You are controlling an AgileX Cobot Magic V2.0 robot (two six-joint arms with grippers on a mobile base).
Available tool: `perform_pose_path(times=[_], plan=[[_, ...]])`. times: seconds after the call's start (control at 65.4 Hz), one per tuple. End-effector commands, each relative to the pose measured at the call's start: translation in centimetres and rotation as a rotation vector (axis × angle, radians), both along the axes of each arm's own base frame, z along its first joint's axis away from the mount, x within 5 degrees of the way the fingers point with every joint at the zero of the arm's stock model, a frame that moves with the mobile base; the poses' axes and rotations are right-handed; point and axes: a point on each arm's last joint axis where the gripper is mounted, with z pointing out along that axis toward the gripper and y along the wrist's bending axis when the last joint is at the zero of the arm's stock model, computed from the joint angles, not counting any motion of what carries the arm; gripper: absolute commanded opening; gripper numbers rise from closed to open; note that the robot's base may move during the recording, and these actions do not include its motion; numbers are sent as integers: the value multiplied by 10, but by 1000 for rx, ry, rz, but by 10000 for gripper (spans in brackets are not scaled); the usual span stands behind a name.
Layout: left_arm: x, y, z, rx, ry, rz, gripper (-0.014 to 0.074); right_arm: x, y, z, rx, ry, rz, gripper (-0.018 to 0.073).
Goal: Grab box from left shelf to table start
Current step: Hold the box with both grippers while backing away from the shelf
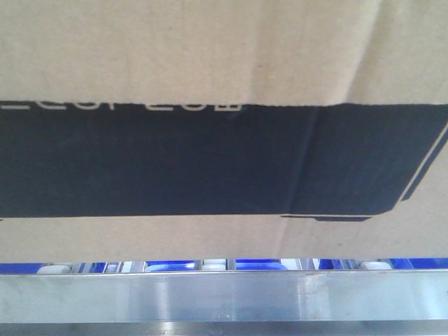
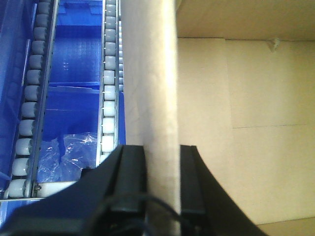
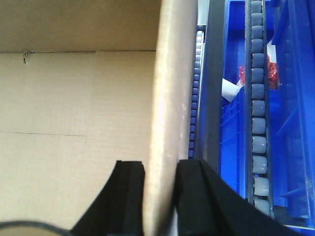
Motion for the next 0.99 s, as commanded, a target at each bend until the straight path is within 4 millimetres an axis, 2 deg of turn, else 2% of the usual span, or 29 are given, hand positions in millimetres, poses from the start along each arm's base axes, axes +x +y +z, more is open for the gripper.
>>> perform_pose_path(times=[0.0,0.979], plan=[[-7,7,16,-45,-90,-26,-97,1,-8,19,-30,-164,-26,58],[-7,7,16,-45,-90,-26,-97,1,-8,19,-30,-163,-26,58]])
